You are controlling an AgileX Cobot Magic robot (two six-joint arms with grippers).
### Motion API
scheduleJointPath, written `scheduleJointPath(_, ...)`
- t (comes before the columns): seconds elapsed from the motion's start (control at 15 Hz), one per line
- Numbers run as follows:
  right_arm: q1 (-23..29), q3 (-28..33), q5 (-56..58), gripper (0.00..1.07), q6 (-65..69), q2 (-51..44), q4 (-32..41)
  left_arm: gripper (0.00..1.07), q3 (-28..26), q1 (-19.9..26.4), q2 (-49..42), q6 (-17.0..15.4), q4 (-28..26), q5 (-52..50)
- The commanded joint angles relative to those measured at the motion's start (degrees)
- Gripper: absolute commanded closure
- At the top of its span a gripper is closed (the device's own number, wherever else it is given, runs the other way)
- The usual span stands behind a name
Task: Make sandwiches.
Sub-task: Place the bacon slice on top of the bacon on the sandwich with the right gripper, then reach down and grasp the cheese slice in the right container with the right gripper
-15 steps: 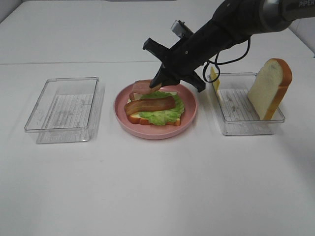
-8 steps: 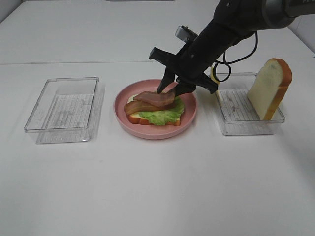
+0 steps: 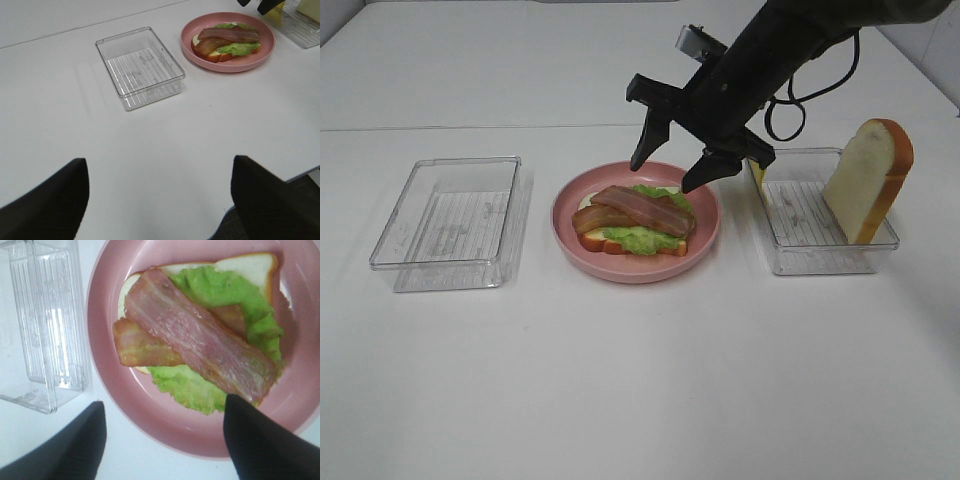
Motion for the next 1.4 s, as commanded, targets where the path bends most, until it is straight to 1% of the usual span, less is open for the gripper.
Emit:
scheduleJointPath(0.07, 0.1, -0.4, 3.6, 0.43, -1.0, -3.0, -4.2, 0.31, 0.3, 0.1, -1.3, 0.1, -0.2, -0.6)
scheduleJointPath(0.2, -0.1, -0.4, 6.5, 0.43, -1.0, -6.2, -8.7, 0.31, 0.3, 0.1, -1.3, 0.1, -0.2, -0.6)
scheduleJointPath(0.27, -0.6, -0.6, 8.9, 0.44, 0.4, -8.5, -13.2, 0.31, 0.3, 0.1, -1.3, 0.1, -0.2, -0.6)
scheduleJointPath(0.33, -0.7, -0.7, 9.8, 0.44, 1.0, -8.8, -14.0, 0.31, 0.3, 0.1, -1.3, 0.1, -0.2, -0.6)
scheduleJointPath(0.4, -1.5, -3.3, 14.5, 0.46, 2.5, -9.4, -19.1, 0.31, 0.3, 0.1, -1.3, 0.1, -0.2, -0.6)
scheduleJointPath(0.53, -1.4, -6.8, 17.6, 0.48, 2.6, -9.4, -24.0, 0.31, 0.3, 0.1, -1.3, 0.1, -0.2, -0.6)
scheduleJointPath(0.8, -1.4, -12.6, 19.5, 0.49, 2.6, -7.8, -27.4, 0.31, 0.3, 0.1, -1.3, 0.1, -0.2, -0.6)
scheduleJointPath(1.0, -1.5, -18.0, 22.2, 0.50, 2.6, -3.0, -29.2, 0.31, 0.3, 0.1, -1.3, 0.1, -0.2, -0.6)
scheduleJointPath(1.13, -1.9, -22.6, 23.0, 0.50, 2.6, 1.9, -29.6, 0.31, 0.3, 0.1, -1.3, 0.1, -0.2, -0.6)
scheduleJointPath(1.2, -2.4, -24.3, 23.4, 0.50, 2.6, 4.0, -29.5, 0.31, 0.3, 0.1, -1.3, 0.0, -0.2, -0.6)
scheduleJointPath(1.4, -5.5, -27.4, 23.4, 0.50, 2.6, 8.3, -25.1, 0.31, 0.3, 0.1, -1.3, 0.0, -0.2, -0.6)
